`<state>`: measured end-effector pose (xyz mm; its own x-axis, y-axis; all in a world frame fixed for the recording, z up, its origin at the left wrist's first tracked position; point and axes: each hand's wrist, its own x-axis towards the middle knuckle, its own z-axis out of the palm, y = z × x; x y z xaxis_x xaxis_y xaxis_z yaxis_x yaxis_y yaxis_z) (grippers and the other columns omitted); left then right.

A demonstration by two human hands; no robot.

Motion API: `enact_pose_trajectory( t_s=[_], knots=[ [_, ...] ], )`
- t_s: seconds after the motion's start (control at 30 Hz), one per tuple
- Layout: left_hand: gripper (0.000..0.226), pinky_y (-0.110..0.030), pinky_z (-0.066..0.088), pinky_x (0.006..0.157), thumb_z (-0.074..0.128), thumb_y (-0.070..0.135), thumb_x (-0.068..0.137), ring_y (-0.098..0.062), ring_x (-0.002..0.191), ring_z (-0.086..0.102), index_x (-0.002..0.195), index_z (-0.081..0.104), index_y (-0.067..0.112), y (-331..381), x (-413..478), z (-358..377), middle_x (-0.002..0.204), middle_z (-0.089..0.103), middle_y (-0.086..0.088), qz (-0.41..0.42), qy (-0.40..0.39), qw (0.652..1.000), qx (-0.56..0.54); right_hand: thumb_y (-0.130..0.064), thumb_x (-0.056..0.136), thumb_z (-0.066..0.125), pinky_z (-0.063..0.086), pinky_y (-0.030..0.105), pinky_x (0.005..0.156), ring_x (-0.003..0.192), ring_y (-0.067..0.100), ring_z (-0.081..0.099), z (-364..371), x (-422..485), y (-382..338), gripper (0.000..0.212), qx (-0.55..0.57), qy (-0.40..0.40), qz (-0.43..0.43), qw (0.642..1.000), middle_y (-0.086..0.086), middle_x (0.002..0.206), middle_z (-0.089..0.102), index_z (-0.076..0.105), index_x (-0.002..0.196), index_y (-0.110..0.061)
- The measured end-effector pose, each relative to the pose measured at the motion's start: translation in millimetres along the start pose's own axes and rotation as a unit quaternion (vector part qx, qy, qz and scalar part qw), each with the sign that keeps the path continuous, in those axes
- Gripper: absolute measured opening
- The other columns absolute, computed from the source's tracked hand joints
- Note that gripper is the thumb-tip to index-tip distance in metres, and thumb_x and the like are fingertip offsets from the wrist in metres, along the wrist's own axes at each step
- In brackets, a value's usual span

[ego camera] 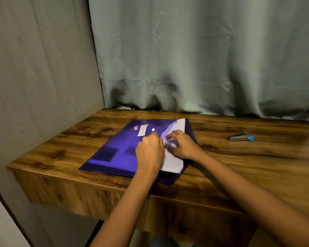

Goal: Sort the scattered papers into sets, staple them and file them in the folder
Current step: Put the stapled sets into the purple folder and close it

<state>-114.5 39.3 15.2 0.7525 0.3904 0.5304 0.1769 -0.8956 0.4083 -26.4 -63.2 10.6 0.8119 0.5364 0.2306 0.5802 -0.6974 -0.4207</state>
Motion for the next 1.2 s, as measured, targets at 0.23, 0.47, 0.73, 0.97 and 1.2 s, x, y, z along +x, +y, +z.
enact_pose_trajectory(
  t_s=[0.23,0.47,0.73,0.97,1.2],
  knots=[
    [0.023,-0.037,0.033,0.065,0.035,0.019,0.099,-0.041,0.095,0.058,0.101,0.053,0.005,-0.6,-7.8,6.0,0.102,0.063,-0.018,0.021,-0.027,0.999,0.034,-0.016,0.083,0.066,0.041,0.028,0.068,0.101,0.031,0.06,-7.0,-3.9,17.6,0.02,0.091,0.071,0.2,0.973,0.015,0.105,0.063,0.056,0.098,-0.007],
    [0.025,-0.039,0.039,0.068,0.034,0.021,0.101,-0.041,0.098,0.058,0.104,0.054,0.006,-1.6,-3.9,3.9,0.105,0.063,-0.018,0.039,-0.033,0.997,0.052,0.017,0.077,0.064,0.054,0.02,0.05,0.065,0.014,0.06,0.9,2.9,12.9,0.031,0.433,0.074,0.238,0.866,0.008,0.071,0.06,0.05,0.065,-0.008],
    [0.022,-0.036,0.033,0.063,0.036,0.019,0.098,-0.042,0.094,0.059,0.099,0.054,0.006,-0.4,1.7,0.8,0.1,0.064,-0.019,0.046,-0.011,0.998,0.04,0.011,0.075,0.071,0.052,0.018,0.047,0.063,0.012,0.06,20.5,19.1,-11.2,0.02,0.486,0.052,0.218,0.845,0.009,0.075,0.062,0.06,0.073,-0.006],
    [0.02,-0.036,0.03,0.062,0.038,0.019,0.098,-0.04,0.092,0.058,0.098,0.054,0.007,-3.0,0.9,2.4,0.099,0.064,-0.018,0.044,-0.016,0.998,0.032,0.012,0.073,0.072,0.052,0.018,0.046,0.06,0.012,0.058,19.2,24.3,-12.5,0.022,0.472,0.042,0.214,0.854,0.009,0.07,0.057,0.063,0.09,0.0],
    [0.021,-0.037,0.033,0.062,0.04,0.022,0.097,-0.041,0.092,0.059,0.095,0.054,0.007,-3.2,-2.5,7.1,0.097,0.064,-0.017,0.044,-0.017,0.999,0.02,0.006,0.071,0.073,0.052,0.025,0.06,0.067,0.016,0.057,24.8,24.0,-5.0,0.012,0.399,0.078,0.204,0.891,0.01,0.07,0.06,0.064,0.068,-0.001]
  ],
)
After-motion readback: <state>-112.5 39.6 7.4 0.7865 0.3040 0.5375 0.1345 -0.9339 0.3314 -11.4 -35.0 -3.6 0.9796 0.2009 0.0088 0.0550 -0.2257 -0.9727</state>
